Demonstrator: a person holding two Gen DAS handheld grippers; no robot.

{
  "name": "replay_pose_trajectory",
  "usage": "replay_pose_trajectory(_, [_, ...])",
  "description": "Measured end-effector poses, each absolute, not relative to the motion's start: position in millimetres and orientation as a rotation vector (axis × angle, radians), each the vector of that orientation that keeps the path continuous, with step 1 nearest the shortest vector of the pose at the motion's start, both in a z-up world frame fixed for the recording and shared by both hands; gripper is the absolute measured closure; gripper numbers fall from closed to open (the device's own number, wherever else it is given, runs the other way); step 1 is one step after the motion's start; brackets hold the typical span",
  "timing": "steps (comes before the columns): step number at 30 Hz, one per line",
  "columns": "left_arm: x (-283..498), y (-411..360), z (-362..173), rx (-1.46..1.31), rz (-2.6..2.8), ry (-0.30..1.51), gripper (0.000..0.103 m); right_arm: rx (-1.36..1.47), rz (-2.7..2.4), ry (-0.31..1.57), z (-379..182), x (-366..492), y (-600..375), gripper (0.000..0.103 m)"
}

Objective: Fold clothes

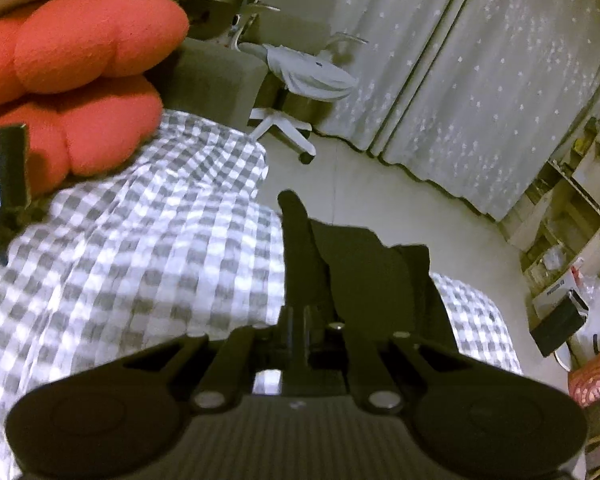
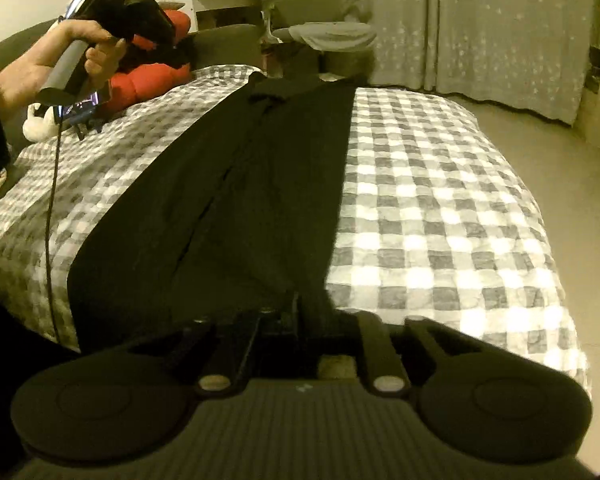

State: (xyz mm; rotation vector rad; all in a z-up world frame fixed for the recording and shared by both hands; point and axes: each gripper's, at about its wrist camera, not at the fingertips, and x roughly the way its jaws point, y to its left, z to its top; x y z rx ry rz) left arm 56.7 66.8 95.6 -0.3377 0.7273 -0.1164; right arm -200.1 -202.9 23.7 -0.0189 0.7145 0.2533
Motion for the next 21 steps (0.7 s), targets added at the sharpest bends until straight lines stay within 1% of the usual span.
replay_pose_trajectory(2, [44.8, 67.5, 94.3, -0.333, -0.117, 0.729, 0.097, -0.025, 0.25, 0.705, 24.8, -203.7, -199.9, 0.065])
replay_pose_trajectory(6, [16.1, 66.0, 93.1, -0.328, -0.121, 0.742, 0.097, -0.047, 0.219, 0.647, 31.0, -215.2, -196.2, 0.065])
replay_pose_trajectory(8, [1.4, 61.0, 95.1, -0.301, -0.118, 0.739, 0.096, -0.058, 0.243, 0.596, 35.7, -223.3, -191.2, 0.065])
replay_pose_trajectory(10, [-13.2, 56.0, 97.2, -0.273, -0.116, 0.736, 0.095, -0.041, 0.328, 0.583, 36.6, -230.3, -180.7, 0.065])
replay_pose_trajectory(13, [-37.7, 47.4, 97.6, -0.233, -0.123, 0.741, 0.094, -0.038, 0.443, 0.604, 27.2, -237.0, -159.2, 0.065])
replay_pose_trajectory(15, [-50.0, 47.2, 94.9, -0.236, -0.123, 0.753, 0.092, -0.074, 0.495, 0.622, 17.3, -240.4, -140.7, 0.065])
replay_pose_trajectory(19, [-75.6, 53.6, 82.7, -0.249, -0.098, 0.782, 0.091, -0.075, 0.452, 0.707, -2.6, -230.8, -130.6, 0.065])
replay_pose_trajectory(21, [-87.6, 54.7, 72.7, -0.206, -0.071, 0.786, 0.091, -0.048, 0.458, 0.738, -9.4, -225.9, -126.7, 0.065])
